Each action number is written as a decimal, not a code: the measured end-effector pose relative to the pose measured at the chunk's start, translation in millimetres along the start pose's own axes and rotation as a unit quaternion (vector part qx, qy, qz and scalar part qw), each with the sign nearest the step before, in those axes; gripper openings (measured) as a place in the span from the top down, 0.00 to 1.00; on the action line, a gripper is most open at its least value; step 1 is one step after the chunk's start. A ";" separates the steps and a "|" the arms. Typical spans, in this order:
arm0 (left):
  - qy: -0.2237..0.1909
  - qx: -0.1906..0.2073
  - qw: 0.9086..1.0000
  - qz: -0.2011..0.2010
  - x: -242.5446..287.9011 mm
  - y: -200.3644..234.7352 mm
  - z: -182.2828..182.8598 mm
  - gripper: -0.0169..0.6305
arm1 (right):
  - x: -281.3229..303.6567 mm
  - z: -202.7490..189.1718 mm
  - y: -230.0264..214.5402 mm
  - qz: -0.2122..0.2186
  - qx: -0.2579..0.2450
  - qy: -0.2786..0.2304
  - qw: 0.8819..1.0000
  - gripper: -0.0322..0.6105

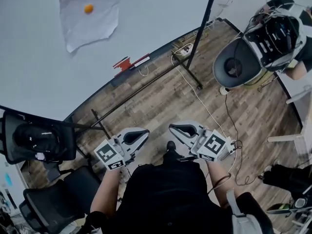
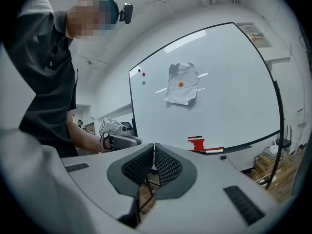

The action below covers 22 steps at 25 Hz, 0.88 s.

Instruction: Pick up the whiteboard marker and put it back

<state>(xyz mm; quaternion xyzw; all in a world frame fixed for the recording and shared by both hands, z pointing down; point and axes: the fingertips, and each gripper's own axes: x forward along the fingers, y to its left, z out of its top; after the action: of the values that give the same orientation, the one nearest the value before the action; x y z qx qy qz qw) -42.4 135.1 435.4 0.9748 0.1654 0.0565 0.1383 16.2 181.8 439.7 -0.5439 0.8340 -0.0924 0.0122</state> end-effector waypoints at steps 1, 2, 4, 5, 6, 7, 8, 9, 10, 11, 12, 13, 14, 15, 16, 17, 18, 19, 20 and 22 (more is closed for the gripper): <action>-0.003 0.002 1.000 0.012 8.4 7.7 4.1 0.95 | -1.0 2.5 -12.6 0.009 -0.005 -0.001 1.000 0.92; -0.004 0.004 1.000 0.023 16.4 12.8 6.5 0.95 | -2.6 4.2 -22.8 0.018 -0.010 -0.003 1.000 0.92; -0.001 0.007 0.999 0.041 29.8 18.7 7.0 0.95 | -5.1 5.2 -37.1 0.037 -0.019 -0.005 0.999 0.92; -0.001 0.008 0.999 0.049 35.5 23.4 7.5 0.96 | -4.4 4.9 -43.9 0.047 -0.022 -0.003 0.999 0.92; -0.001 0.008 0.998 0.057 41.0 31.4 9.7 0.95 | -1.2 4.5 -52.6 0.058 -0.025 0.000 0.998 0.92; -0.001 0.010 0.998 0.066 45.9 42.8 13.3 0.95 | 5.1 3.9 -63.5 0.067 -0.026 0.007 0.997 0.92; -0.001 0.009 0.997 0.074 49.2 56.5 17.4 0.95 | 14.0 3.1 -75.5 0.075 -0.024 0.015 0.997 0.92; 0.000 0.005 0.997 0.083 50.5 71.0 21.4 0.95 | 24.6 2.3 -87.0 0.082 -0.020 0.025 0.996 0.92; -0.001 -0.001 0.996 0.090 50.3 85.7 25.4 0.95 | 35.7 2.5 -97.3 0.089 -0.017 0.033 0.995 0.92; -0.002 -0.008 0.995 0.095 49.2 100.1 29.6 0.95 | 46.6 4.2 -106.3 0.095 -0.015 0.038 0.995 0.92; -0.004 -0.013 0.995 0.099 47.8 114.1 34.0 0.95 | 57.4 6.8 -114.3 0.099 -0.015 0.043 0.994 0.92; -0.006 -0.015 0.995 0.102 45.8 127.5 38.0 0.95 | 68.0 9.4 -121.5 0.102 -0.018 0.048 0.993 0.92; -0.009 -0.017 0.994 0.103 43.5 139.5 41.1 0.95 | 77.8 11.0 -127.7 0.104 -0.023 0.056 0.993 0.92; -0.013 -0.017 0.994 0.104 41.4 149.2 42.3 0.95 | 85.6 12.0 -132.5 0.104 -0.031 0.065 0.992 0.92; -0.016 -0.017 0.994 0.106 40.0 156.4 40.9 0.95 | 91.1 13.3 -135.5 0.104 -0.040 0.070 0.991 0.92; -0.017 -0.015 0.994 0.107 39.3 161.6 37.1 0.95 | 94.5 15.5 -136.6 0.104 -0.050 0.072 0.991 0.92; -0.016 -0.013 0.994 0.109 39.3 165.7 32.2 0.95 | 96.4 18.7 -136.5 0.102 -0.060 0.070 0.991 0.92; -0.014 -0.011 0.994 0.109 40.2 168.6 27.8 0.95 | 96.9 21.8 -135.8 0.098 -0.068 0.064 0.991 0.92; -0.014 -0.010 0.994 0.107 41.6 170.2 25.5 0.95 | 96.2 24.2 -135.2 0.092 -0.073 0.059 0.991 0.92; -0.020 -0.007 0.995 0.097 44.4 171.7 28.2 0.95 | 94.5 26.5 -136.6 0.078 -0.073 0.059 0.993 0.92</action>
<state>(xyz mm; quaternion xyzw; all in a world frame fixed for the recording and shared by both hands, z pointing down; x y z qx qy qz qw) 56.4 -12.7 460.8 0.9862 0.0673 0.0510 0.1421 104.5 38.6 444.1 -0.4700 0.8777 -0.0623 -0.0695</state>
